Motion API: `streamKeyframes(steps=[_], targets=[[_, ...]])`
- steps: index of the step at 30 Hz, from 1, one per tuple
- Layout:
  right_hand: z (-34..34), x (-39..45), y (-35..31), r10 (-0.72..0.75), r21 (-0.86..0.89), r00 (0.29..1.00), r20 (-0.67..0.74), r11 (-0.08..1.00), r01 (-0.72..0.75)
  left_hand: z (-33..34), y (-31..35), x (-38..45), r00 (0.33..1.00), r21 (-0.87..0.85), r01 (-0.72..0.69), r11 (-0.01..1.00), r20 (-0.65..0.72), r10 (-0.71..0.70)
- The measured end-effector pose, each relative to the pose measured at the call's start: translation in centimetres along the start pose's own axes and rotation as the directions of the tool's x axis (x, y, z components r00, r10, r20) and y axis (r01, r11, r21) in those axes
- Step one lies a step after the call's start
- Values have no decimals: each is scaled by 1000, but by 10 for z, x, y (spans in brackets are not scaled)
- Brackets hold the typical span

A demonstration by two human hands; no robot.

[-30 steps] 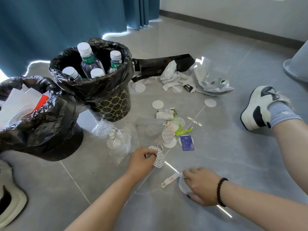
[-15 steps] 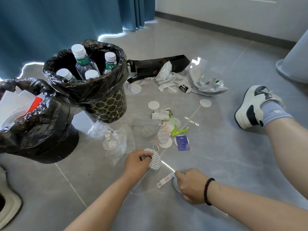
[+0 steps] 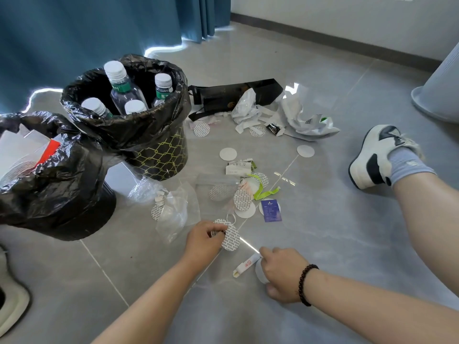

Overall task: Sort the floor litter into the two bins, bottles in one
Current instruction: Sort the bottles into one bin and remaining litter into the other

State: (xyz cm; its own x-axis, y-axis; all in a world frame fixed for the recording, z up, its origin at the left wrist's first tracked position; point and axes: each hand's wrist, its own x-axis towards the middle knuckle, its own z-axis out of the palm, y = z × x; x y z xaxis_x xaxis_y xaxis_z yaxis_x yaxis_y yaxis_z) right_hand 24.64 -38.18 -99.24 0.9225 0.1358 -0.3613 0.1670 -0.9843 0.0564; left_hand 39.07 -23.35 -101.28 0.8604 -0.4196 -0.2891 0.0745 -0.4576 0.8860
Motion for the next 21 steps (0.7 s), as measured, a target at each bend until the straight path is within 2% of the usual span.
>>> streamKeyframes(steps=[2,6,10,14,17,21], targets=[[-1,0,-1,19,-31,996,93,999,-16,1,0,-1,1000,-11,3,1000,4,-3],[16,6,0,21,-107,1000,8,994,-20,1,2,-2,1000,-25,3,1000,7,-3],[4,4,7,19,-30,999,28,999,-18,-1,3,0,1000,-17,5,1000,8,-5],[1,3,7,17,-43,999,46,999,-15,-3,1,1,1000,-3,12,1000,8,-12],[6,7,7,49,3,999,-13,999,-49,-1,1,1,1000,-1,10,1000,12,-10],[-7,9,-1,100,42,991,87,994,-104,1,1,0,1000,2,12,1000,20,-12]])
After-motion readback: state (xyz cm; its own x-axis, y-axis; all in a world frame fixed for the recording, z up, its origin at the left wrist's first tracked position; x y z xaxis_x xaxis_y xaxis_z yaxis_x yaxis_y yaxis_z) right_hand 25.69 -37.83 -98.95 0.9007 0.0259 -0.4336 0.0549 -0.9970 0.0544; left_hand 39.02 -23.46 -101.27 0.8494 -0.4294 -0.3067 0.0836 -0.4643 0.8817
